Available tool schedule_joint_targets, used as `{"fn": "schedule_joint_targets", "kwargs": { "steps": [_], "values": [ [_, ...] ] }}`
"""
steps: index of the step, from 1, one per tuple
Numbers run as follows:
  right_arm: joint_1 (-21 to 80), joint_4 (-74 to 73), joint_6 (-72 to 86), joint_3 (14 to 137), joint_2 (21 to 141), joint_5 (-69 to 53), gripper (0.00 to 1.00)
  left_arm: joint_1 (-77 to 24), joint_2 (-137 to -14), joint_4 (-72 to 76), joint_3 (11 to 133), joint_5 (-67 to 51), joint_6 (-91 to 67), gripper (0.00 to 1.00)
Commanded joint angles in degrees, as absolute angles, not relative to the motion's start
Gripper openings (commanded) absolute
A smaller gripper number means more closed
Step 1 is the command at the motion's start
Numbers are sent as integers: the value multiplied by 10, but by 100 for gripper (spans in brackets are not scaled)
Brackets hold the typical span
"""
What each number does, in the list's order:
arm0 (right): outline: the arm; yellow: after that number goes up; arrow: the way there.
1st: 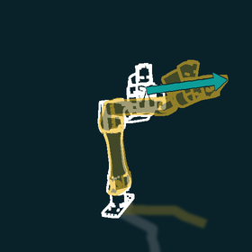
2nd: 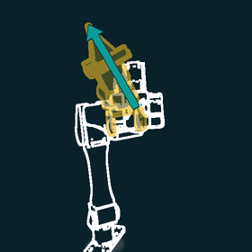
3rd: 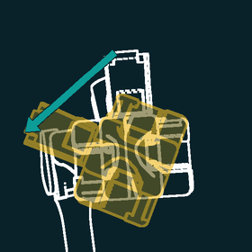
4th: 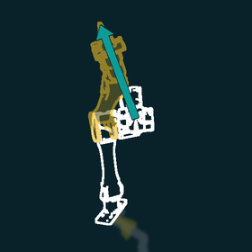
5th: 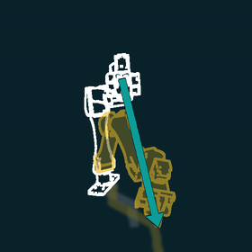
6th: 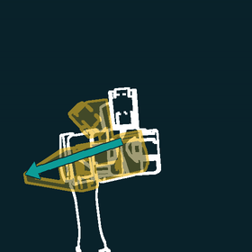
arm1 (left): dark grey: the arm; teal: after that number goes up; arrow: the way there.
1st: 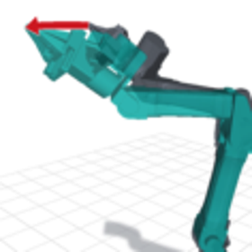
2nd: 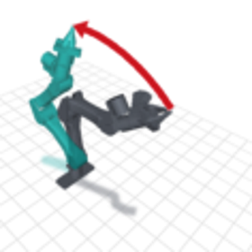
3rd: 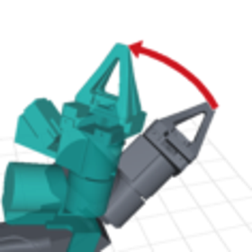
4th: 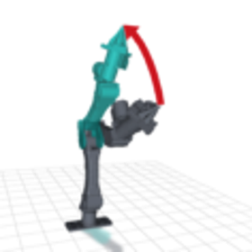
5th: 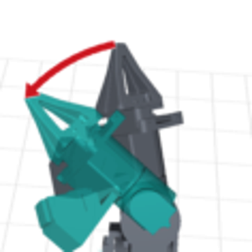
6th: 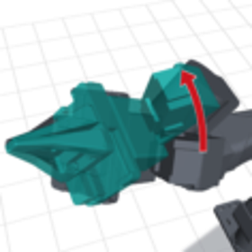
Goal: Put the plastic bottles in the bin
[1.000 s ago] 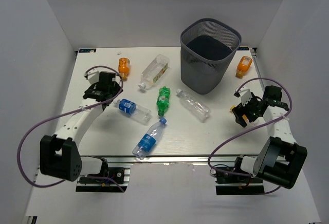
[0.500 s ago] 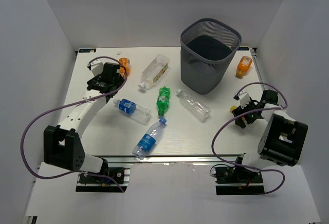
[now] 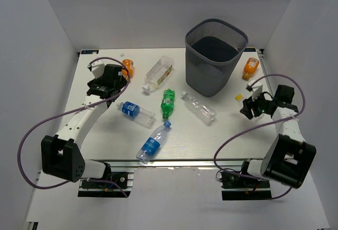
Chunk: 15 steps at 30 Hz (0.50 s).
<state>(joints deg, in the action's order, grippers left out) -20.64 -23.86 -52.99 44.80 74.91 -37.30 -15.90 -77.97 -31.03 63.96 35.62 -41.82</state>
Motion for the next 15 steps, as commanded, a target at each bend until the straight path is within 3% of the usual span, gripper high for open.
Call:
{"fn": "schedule_joint_targets", "kwargs": {
  "steps": [1, 6, 9, 10, 11, 15],
  "values": [
    [-207, -307, -503, 533, 675, -553, 20, -171, -730, -309, 629, 363, -399, 98],
    [-195, -272, -421, 563, 555, -672, 17, -176, -694, -315, 596, 362, -395, 98],
    [-181, -96, -222, 565, 508, -676, 16, -177, -665, -306, 567, 346, -388, 98],
    [-179, 26, -161, 568, 506, -665, 16, -177, -658, -303, 555, 347, -388, 98],
    [-178, 79, -49, 574, 511, -662, 16, -177, -646, -292, 548, 335, -384, 98],
    [-149, 278, 165, 631, 591, -620, 18, -178, -628, -305, 534, 339, -397, 98]
  ]
}}
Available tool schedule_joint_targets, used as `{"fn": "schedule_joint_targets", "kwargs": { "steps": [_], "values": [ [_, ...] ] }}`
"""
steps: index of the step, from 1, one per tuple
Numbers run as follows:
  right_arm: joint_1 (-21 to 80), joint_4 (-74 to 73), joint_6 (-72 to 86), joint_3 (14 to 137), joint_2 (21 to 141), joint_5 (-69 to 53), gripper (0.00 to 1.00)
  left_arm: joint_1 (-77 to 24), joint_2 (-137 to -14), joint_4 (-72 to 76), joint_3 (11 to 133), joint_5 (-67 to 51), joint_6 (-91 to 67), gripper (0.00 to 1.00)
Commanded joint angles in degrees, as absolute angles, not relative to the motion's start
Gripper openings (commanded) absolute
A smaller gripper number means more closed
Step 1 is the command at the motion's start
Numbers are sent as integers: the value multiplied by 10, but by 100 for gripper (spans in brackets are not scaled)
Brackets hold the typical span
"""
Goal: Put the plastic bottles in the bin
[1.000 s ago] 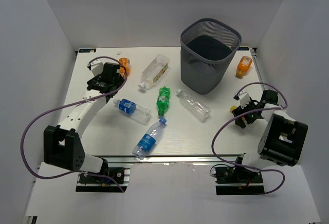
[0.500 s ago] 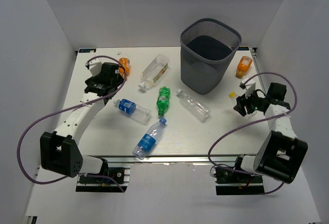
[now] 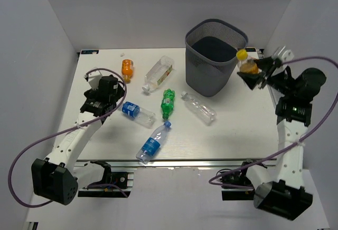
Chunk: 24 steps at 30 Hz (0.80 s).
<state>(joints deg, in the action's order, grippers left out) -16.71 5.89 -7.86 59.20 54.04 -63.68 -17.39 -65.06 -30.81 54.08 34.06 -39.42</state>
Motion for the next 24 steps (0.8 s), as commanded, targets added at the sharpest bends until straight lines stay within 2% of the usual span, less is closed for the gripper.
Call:
{"fn": "schedule_joint_targets", "kwargs": {
  "steps": [1, 4, 8, 11, 13, 15, 17, 21, 22, 24],
  "values": [
    [-109, 277, 147, 647, 601, -571, 20, -178, -623, -303, 531, 333, -399, 98],
    [-27, 150, 63, 753, 654, -448, 23, -178, -606, -273, 502, 262, -403, 98],
    [21, 129, 115, 828, 743, -381, 23, -180, -579, -215, 456, 197, -418, 98],
    [61, 34, 76, 924, 843, -319, 20, -181, -568, -208, 443, 173, -418, 98],
    [82, -58, 55, 1008, 914, -252, 31, -181, -562, -199, 426, 160, -421, 98],
    [85, -83, 37, 1037, 957, -231, 48, -181, -554, -194, 415, 158, -424, 98],
    [89, -95, 30, 1051, 973, -194, 57, -181, -552, -193, 406, 154, -424, 98],
    [102, -138, -17, 1077, 981, -140, 85, -182, -555, -168, 389, 121, -425, 98],
    [114, -141, -34, 1077, 976, -135, 89, -182, -555, -158, 383, 109, -425, 98],
    [132, -163, -99, 1076, 959, -130, 89, -182, -557, -132, 371, 84, -425, 98]
  ]
}}
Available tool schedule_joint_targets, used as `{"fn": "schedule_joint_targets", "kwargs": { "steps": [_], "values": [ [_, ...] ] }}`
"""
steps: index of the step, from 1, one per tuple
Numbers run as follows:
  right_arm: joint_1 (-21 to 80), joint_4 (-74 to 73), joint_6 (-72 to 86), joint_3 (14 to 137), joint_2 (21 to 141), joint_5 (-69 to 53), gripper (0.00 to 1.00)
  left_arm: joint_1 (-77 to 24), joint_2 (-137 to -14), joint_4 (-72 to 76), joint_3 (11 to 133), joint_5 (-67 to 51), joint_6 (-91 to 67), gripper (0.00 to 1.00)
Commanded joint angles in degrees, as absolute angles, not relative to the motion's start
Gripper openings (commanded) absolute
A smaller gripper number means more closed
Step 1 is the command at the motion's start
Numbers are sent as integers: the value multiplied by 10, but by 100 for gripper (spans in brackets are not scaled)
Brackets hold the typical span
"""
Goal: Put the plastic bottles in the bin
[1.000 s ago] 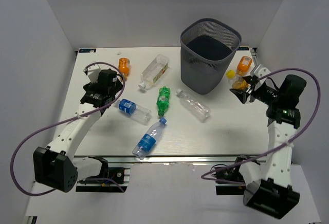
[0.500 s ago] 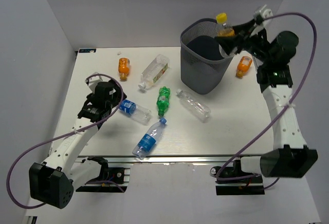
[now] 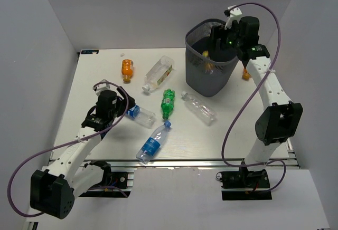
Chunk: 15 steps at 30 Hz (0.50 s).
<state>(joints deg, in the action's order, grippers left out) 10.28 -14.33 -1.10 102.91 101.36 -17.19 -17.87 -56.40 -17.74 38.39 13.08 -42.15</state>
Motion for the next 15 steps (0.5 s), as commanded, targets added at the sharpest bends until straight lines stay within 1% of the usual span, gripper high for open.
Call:
{"fn": "schedule_joint_targets", "kwargs": {
  "steps": [1, 5, 8, 9, 11, 12, 14, 15],
  "values": [
    [154, -175, -121, 1076, 954, -119, 89, -182, -558, -126, 369, 80, -425, 98],
    [213, -206, -178, 1057, 923, -26, 89, -182, -568, -117, 377, 74, -421, 98],
    [243, -210, -161, 1011, 881, -43, 89, -182, -576, -112, 375, 69, -418, 98],
    [252, -207, -152, 959, 849, -55, 89, -183, -577, -109, 373, 68, -418, 98],
    [287, -188, -124, 895, 811, -78, 89, -182, -583, -105, 372, 55, -418, 98],
    [301, -182, -116, 829, 775, -90, 89, -182, -585, -104, 371, 51, -417, 98],
    [338, -163, -79, 762, 725, -91, 89, -182, -589, -107, 372, 35, -414, 98],
    [352, -152, -47, 698, 713, -86, 89, -183, -590, -112, 372, 28, -414, 98]
  ]
}}
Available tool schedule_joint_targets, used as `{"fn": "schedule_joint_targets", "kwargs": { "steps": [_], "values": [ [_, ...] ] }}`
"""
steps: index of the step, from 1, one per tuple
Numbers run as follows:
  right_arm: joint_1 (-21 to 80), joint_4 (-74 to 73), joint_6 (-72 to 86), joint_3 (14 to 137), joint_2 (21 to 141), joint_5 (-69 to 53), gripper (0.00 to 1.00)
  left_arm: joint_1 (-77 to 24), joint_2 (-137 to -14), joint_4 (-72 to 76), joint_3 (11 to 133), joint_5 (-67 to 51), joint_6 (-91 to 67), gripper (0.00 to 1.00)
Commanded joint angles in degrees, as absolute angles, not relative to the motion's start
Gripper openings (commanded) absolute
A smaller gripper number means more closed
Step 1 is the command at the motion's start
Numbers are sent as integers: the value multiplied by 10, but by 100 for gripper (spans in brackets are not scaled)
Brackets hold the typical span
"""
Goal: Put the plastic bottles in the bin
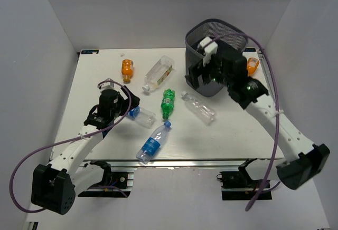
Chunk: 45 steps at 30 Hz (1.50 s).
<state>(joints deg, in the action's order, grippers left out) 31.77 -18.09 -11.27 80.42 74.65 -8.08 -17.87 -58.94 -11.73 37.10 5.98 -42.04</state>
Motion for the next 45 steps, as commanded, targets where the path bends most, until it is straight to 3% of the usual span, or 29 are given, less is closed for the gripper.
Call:
{"fn": "schedule_joint_targets", "kwargs": {
  "steps": [1, 7, 15, 21, 23, 28, 32, 40, 43, 45],
  "values": [
    [356, -152, -47, 667, 701, -77, 89, -183, -590, -112, 370, 25, -414, 98],
    [355, -137, -18, 539, 692, 112, 89, -183, -573, -111, 341, 1, -425, 98],
    [345, -48, -73, 512, 830, 169, 89, -188, -554, -145, 316, -40, -428, 98],
    [320, -26, -48, 510, 904, 116, 88, -192, -533, -190, 314, -27, -425, 98],
    [319, -20, -35, 502, 915, 104, 85, -193, -518, -199, 313, -14, -425, 98],
    [319, -45, -10, 503, 900, 12, 57, -193, -506, -211, 326, -8, -422, 98],
    [323, -54, -4, 511, 798, -63, 44, -193, -514, -220, 335, 10, -415, 98],
    [325, -83, 11, 571, 640, -215, 36, -195, -543, -201, 339, 1, -410, 98],
    [325, -80, 9, 641, 635, -183, 36, -196, -552, -202, 344, 1, -409, 98],
    [323, -74, 7, 712, 652, -97, 35, -197, -552, -211, 350, 5, -408, 98]
  ]
}}
